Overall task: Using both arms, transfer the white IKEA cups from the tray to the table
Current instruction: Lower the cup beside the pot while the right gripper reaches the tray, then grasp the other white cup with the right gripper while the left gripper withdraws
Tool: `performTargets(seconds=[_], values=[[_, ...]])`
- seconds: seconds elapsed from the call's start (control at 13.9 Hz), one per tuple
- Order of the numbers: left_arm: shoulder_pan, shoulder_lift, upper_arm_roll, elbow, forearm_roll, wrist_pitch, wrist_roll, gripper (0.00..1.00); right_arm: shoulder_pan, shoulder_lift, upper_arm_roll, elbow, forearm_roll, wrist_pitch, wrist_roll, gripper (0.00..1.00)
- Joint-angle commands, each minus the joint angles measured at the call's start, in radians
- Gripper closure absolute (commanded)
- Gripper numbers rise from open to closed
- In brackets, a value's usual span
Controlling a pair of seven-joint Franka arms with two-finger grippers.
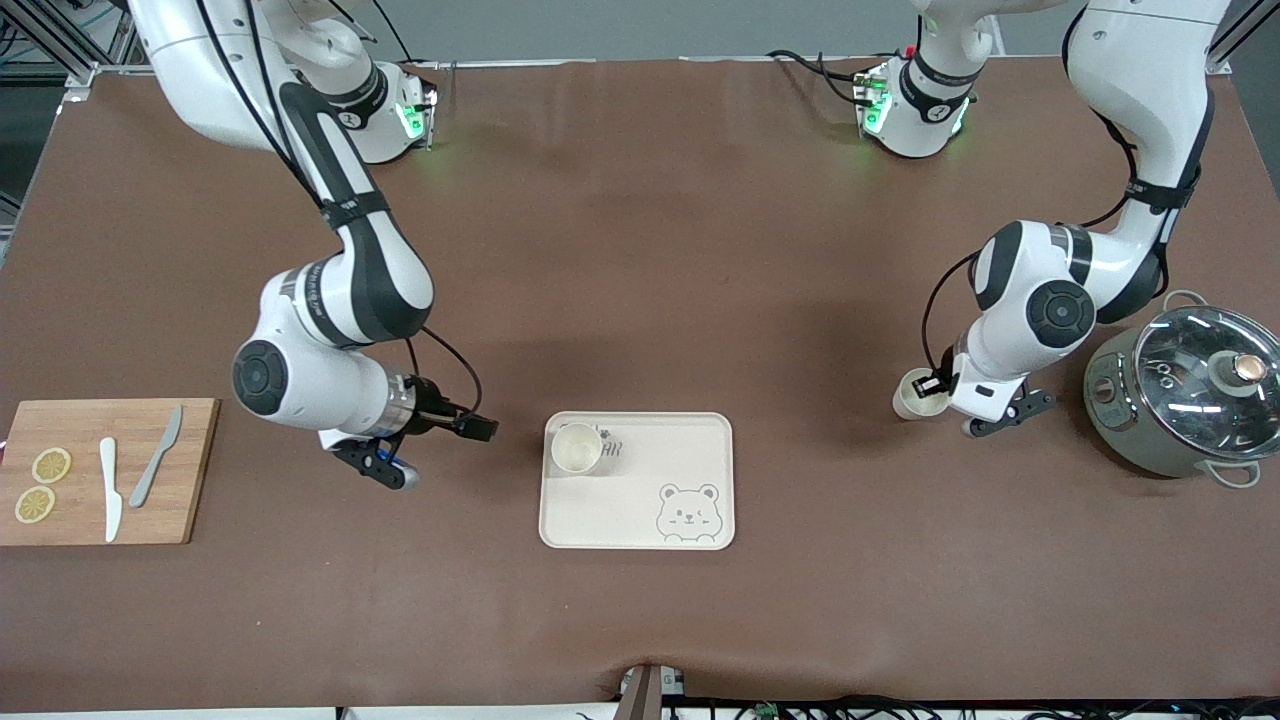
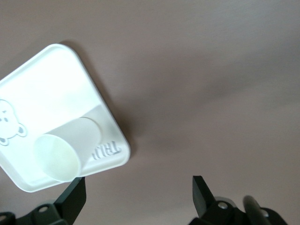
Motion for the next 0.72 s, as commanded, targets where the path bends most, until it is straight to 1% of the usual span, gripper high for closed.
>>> performTargets(seconds=[0.0,0.07,0.14,0.29,0.43,0.5,0.57,0.65], values=[[0.011,-0.022,-0.01,0.02,0.022,-0.001,0.009,0.0,0.067,0.063,-0.011,0.048,0.031,0.052,0.064,0.0],[0.013,-0.041,-0.01,0.041,0.022,-0.009,0.007,0.0,0.089,0.078,-0.011,0.074,0.026,0.061,0.1,0.0],[0.013,-0.056,-0.01,0.064,0.022,-0.048,0.009,0.0,0.107,0.101,-0.011,0.11,0.023,0.061,0.143,0.0],[0.011,-0.065,-0.012,0.165,0.023,-0.172,0.027,0.0,0.132,0.133,-0.012,0.147,0.008,0.062,0.182,0.0],[0.007,-0.065,-0.012,0.264,0.023,-0.29,0.081,0.0,0.155,0.146,-0.015,0.146,-0.017,0.102,0.189,0.0],[0.008,-0.067,-0.012,0.311,0.023,-0.326,0.101,0.0,0.155,0.158,-0.015,0.146,-0.018,0.121,0.189,0.08],[0.01,-0.069,-0.012,0.363,0.023,-0.37,0.121,0.0,0.155,0.173,-0.015,0.148,-0.018,0.124,0.189,0.1],[0.007,-0.067,-0.012,0.415,0.023,-0.421,0.144,0.0,0.155,0.185,-0.015,0.151,-0.017,0.136,0.189,0.17]])
